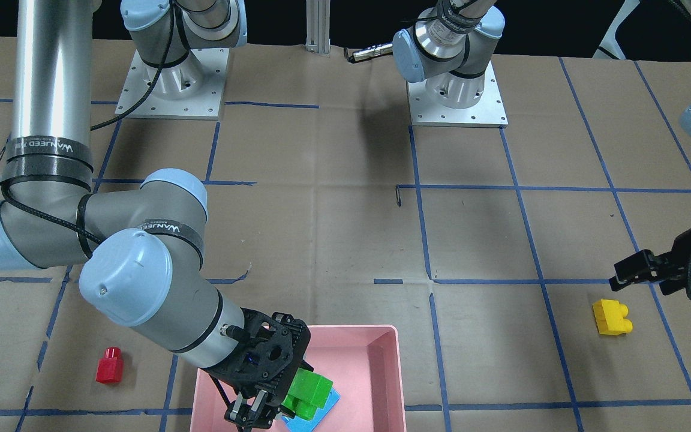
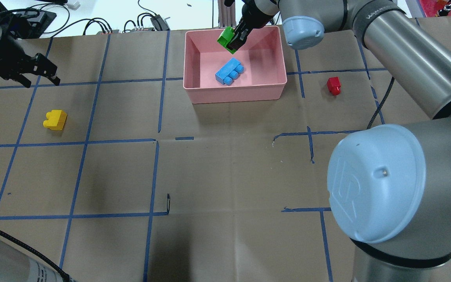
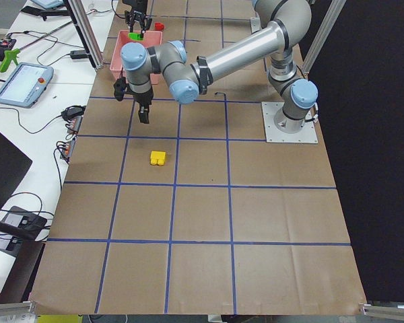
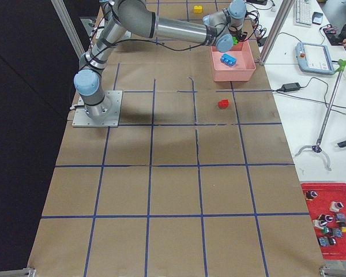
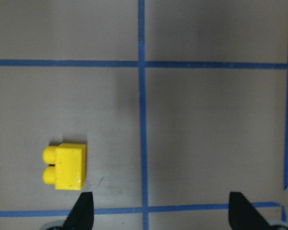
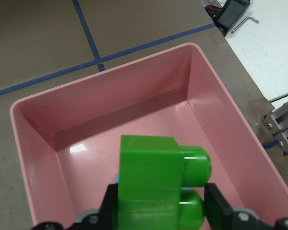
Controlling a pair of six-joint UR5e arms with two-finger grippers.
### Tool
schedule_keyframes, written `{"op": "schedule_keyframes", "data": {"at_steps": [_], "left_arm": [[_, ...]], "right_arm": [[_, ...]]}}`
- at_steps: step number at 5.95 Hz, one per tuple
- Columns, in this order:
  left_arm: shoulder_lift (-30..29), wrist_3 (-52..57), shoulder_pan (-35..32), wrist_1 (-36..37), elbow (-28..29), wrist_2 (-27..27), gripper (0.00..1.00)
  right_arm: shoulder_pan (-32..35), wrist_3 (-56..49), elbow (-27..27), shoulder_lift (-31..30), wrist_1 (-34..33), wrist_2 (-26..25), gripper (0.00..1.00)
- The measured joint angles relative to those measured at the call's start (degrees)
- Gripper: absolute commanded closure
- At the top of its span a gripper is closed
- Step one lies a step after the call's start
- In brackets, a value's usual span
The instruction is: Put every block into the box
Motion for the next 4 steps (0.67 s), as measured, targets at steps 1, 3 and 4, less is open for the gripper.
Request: {"op": "schedule_keyframes", "data": {"at_steps": [1,3,4], "left_arm": [[-0.61,5.21,2.88,1.85,-1.52,0.17,0.0],[-5.51,7.51,4.71,8.22,-2.18,0.87,0.0],[-8.57,7.41,4.76,11.6,-2.09,1.09,0.0]], "right_arm": [[0.04,-0.33,-0.07,-0.12,0.09,-0.3,0.0],[0.07,-0.52,0.26,-0.52,0.21,-0.09,0.0],[-0.01,-0.36,0.47,-1.24,0.67,1.12,0.0]]}}
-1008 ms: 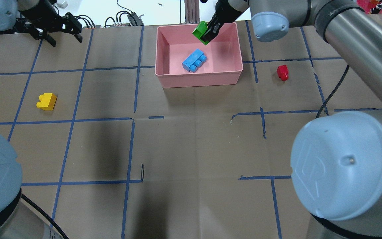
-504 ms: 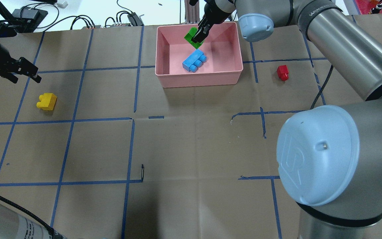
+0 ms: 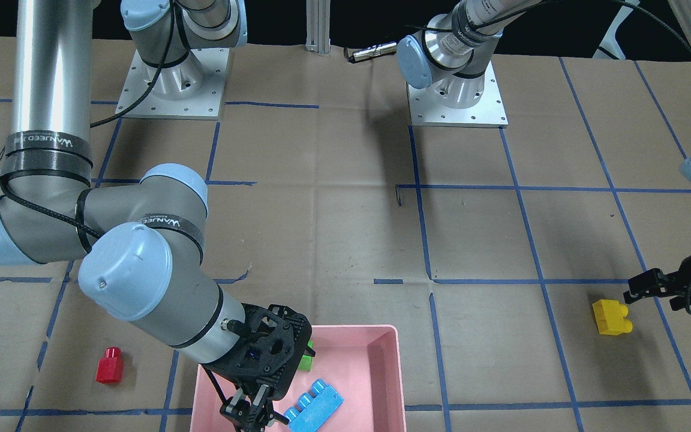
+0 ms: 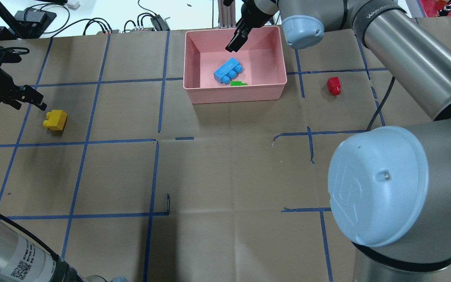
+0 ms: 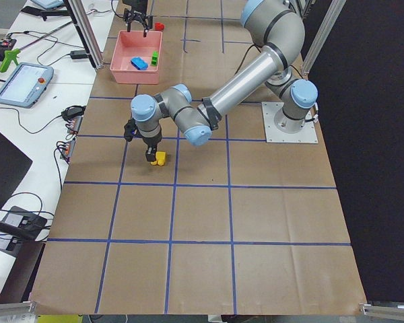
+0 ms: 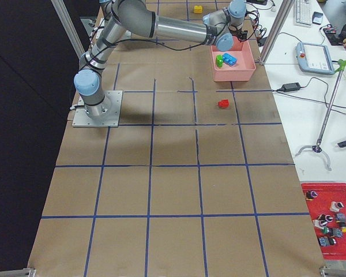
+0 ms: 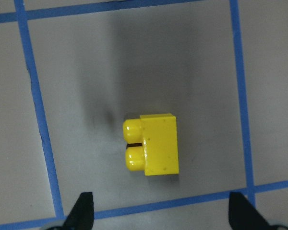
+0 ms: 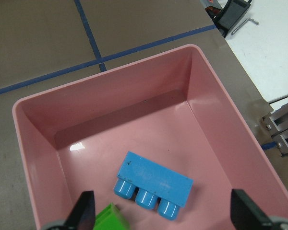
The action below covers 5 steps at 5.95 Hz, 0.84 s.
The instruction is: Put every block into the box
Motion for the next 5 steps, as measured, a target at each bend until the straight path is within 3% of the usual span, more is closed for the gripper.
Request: {"op": "schedule_keyframes", "data": {"at_steps": [2,3,4,5], "left_arm": [[-2.94,-1.04,-0.44,2.43,0.18,-0.14,0.0],[-3.73,-1.52,-0.64,2.6,0.11,-0.33,0.0],[-4.44,-1.66,-0.77,2.62,-0.18,-0.43,0.0],[-4.75,-1.57,-0.74,2.56,-0.68,-0.47,0.0]], "right_arm": [[-3.96,0.23,0.47,-5.23,7.03,1.54,0.0],[-7.29,0.65,0.55,-7.43,9.98,-3.1,0.0],[-10.38,3.9,0.58,-8.43,12.24,-11.03,0.0],[-13.11,12.55,0.59,-8.51,15.15,-16.26,0.0]]}}
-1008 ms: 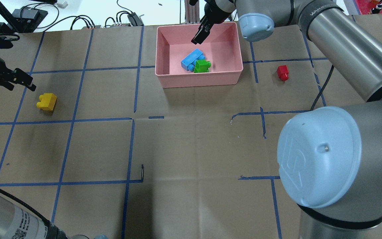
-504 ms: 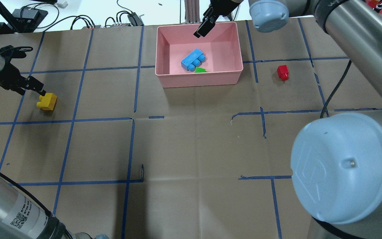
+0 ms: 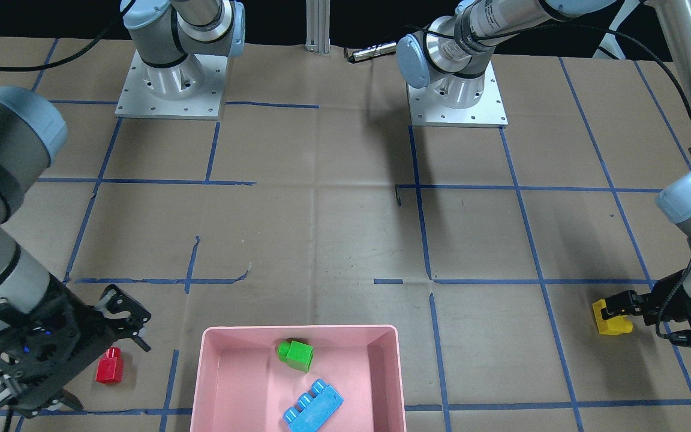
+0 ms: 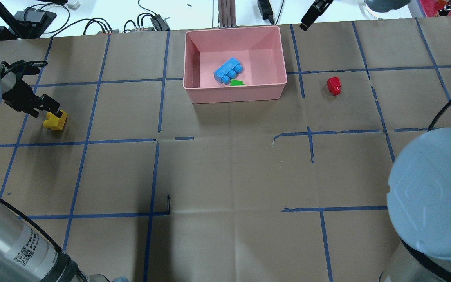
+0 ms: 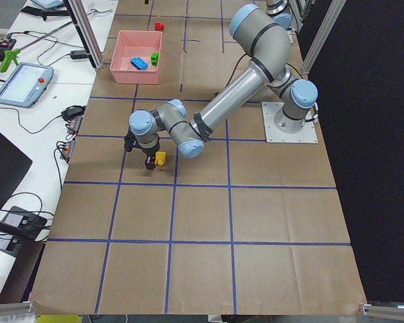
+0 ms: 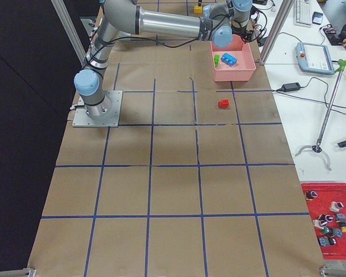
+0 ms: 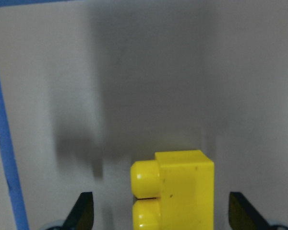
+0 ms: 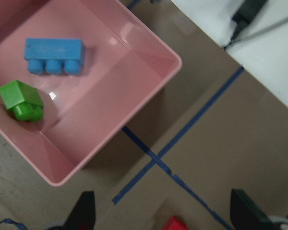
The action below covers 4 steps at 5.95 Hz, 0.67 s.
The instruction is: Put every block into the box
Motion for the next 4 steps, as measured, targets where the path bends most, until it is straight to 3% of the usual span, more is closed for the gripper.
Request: {"op": "schedule_keyframes", "data": {"at_steps": [2,4], "left_arm": [[0.01,0.3,0.14,-0.07,-1.02,0.01,0.02],[-0.13,0.45,0.24,-0.05,-1.74,0.06,0.47]], "right_arm": [[-2.49,19.26,0.89,3.24,3.99,-2.3,0.0],[-3.36,26.81,3.91,7.24,2.66,-2.91,0.0]]}}
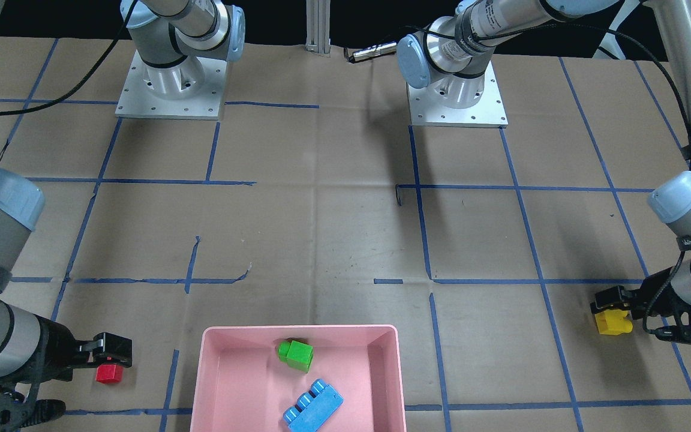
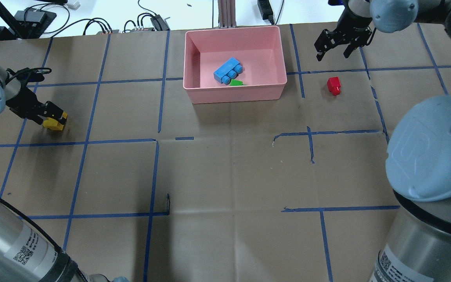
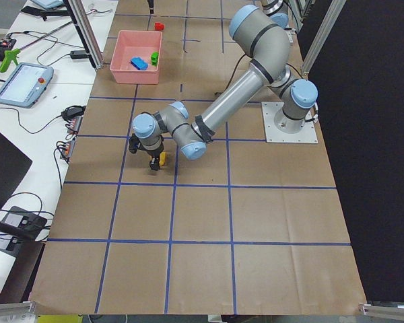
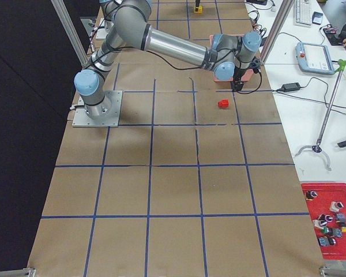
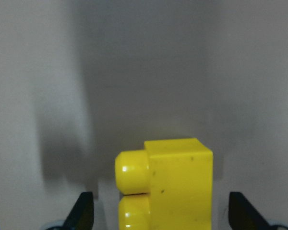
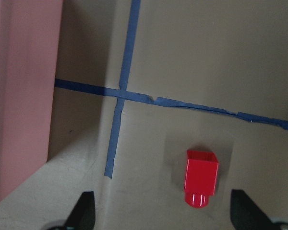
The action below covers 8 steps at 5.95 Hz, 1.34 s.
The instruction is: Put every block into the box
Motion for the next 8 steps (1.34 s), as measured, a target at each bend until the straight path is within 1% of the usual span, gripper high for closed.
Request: {"op": "schedule_keyframes", "data": {"at_steps": [1,2,3,4,5,6,7,8], "left_arm": [[-0.16,-0.06,0.02,0.04,0.43,0.15,0.64],[-0.24,-0.14,0.03,0.05,0.94,0.32,0.78],[-0.24,-0.18,0.03,0.09,1.4,0.45,0.84],[0.26,-0.32,-0.18,0.03,2.64,0.43,0.87],[1.68,-0.52,-1.21,-1.33,5.5,0.42,0.87],[3.79,-1.52,-3.62,-5.61,9.94,0.49,0.87],[5.28,-5.48,-7.03,-11.06,14.77,0.4,0.87],[5.53,-14.1,-12.11,-15.11,19.4,0.12,0.87]], "right_arm": [[-0.07,2.04,4.43,0.44,-6.19,-2.79,0.0],[-0.1,2.56,9.81,0.45,-15.03,-6.61,0.0],[-0.11,2.68,13.45,0.4,-20.44,-8.3,0.0],[-0.09,2.72,14.75,0.53,-22.32,-8.64,0.01],[-0.08,2.72,14.9,0.88,-22.92,-8.55,0.19],[-0.07,2.75,14.74,1.15,-23.05,-8.44,0.5],[-0.07,2.79,14.64,1.02,-23.06,-8.37,0.79],[-0.07,2.89,14.55,0.79,-22.97,-8.29,0.92]]}}
